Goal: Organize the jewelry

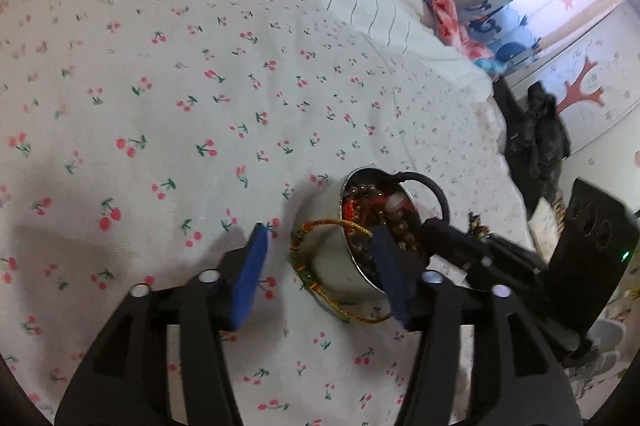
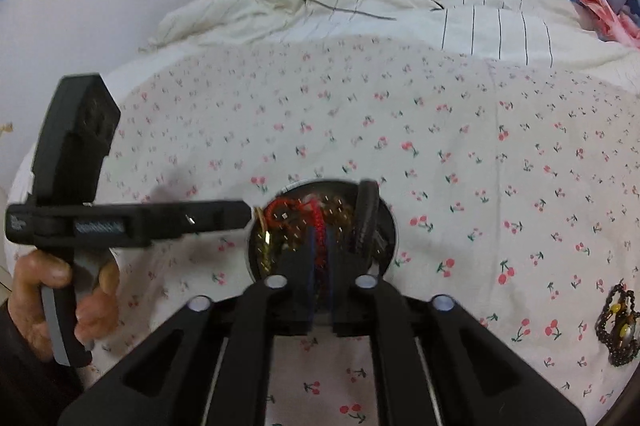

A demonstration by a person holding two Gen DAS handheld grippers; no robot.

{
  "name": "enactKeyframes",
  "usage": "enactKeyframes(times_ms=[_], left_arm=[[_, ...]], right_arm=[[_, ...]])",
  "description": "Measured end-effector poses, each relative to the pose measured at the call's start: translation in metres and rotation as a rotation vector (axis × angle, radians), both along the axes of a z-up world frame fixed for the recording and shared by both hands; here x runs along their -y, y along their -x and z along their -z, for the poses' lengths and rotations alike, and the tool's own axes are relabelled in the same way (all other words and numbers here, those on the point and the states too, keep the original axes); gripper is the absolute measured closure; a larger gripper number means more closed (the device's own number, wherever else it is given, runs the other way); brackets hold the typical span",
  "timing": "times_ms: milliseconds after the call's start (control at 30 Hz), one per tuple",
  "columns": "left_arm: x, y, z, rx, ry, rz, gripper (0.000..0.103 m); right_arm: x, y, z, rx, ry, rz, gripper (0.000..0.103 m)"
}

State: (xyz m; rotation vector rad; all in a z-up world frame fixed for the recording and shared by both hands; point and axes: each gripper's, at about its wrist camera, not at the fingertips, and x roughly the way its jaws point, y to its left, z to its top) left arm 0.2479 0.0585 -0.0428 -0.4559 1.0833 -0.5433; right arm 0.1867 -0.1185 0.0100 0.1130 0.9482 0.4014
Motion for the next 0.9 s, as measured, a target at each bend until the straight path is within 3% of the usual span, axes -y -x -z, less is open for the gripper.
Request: enactKeyframes(times_ms=[33, 167, 233, 267, 333, 367, 433, 533, 700, 833, 900], left_arm=[[0.0, -0.001, 0.004, -0.013, 0.013, 0.003, 0.046], [0.007, -0.004, 0.015, -0.036, 0.033, 0.016, 0.046], [0.011, -0.003, 0.012, -0.026, 0.035, 0.03, 0.047], [0.014, -0.002, 0.01, -0.017, 0.034, 0.039, 0.048], [0.02, -0.001, 0.008, -0.016, 0.002, 0.059, 0.072], [0.023, -0.001, 0.006, -0.008, -0.04, 0.067, 0.073], [0.025, -0.001, 0.002, -0.016, -0.053, 0.071, 0.077], [0.024, 0.0, -0.012, 0.004, -0.08, 0.075, 0.092], [0.029, 0.005, -0.034, 0.072, -0.079, 0.08, 0.093], [0.038, 0.007, -0.044, 0.142, -0.041, 0.067, 0.093], [0.041, 0.006, -0.043, 0.163, 0.018, 0.062, 0.093]], right_arm=[[-0.001, 0.001, -0.001, -0.001, -0.009, -0.011, 0.072], [-0.003, 0.009, -0.016, 0.043, 0.0, -0.02, 0.055], [0.0, 0.014, -0.024, 0.075, 0.015, -0.006, 0.041], [0.001, 0.016, -0.028, 0.079, 0.013, -0.011, 0.041], [0.004, 0.018, -0.029, 0.06, 0.003, -0.02, 0.041], [0.005, 0.019, -0.028, 0.049, 0.008, -0.026, 0.041], [0.004, 0.021, -0.024, 0.025, 0.035, -0.045, 0.04], [-0.002, 0.024, -0.017, 0.009, 0.092, -0.069, 0.039], [-0.015, 0.029, -0.012, 0.004, 0.148, -0.105, 0.037], [-0.01, 0.03, -0.015, 0.023, 0.141, -0.072, 0.033], [-0.007, 0.029, -0.013, 0.03, 0.155, -0.044, 0.031]])
